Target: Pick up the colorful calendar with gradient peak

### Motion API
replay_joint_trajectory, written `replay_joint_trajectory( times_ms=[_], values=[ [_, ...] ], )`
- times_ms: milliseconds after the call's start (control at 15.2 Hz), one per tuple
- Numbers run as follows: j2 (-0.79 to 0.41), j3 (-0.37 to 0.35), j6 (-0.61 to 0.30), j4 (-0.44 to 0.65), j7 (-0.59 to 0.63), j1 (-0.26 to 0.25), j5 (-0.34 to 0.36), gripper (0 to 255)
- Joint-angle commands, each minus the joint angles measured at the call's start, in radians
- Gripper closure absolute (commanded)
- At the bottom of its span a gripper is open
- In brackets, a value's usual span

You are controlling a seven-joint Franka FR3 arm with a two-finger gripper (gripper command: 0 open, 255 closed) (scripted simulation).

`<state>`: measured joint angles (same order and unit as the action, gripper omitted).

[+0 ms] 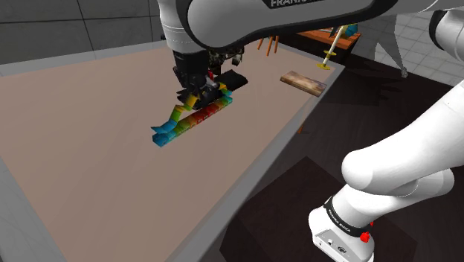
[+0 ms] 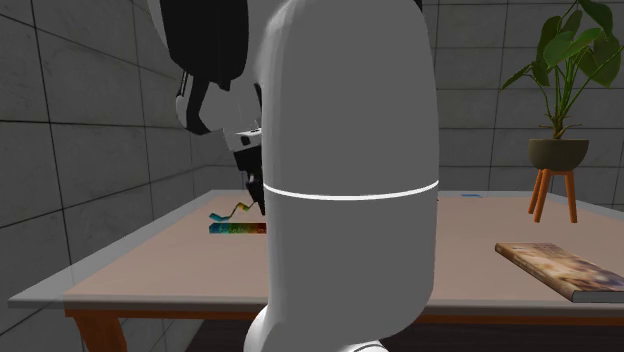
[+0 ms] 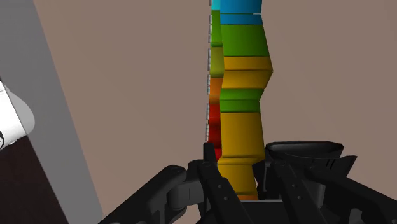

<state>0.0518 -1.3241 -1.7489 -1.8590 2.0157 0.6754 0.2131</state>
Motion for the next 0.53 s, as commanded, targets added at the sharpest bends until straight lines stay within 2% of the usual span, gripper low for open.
replay_joint_trajectory(
  times_ms=[0,462],
  values=[
    [0.01,0.005,0.025,0.024,-0.013,0.0,-0.011,255],
    [0.013,0.005,0.091,0.092,-0.029,0.001,-0.014,255]
  ],
)
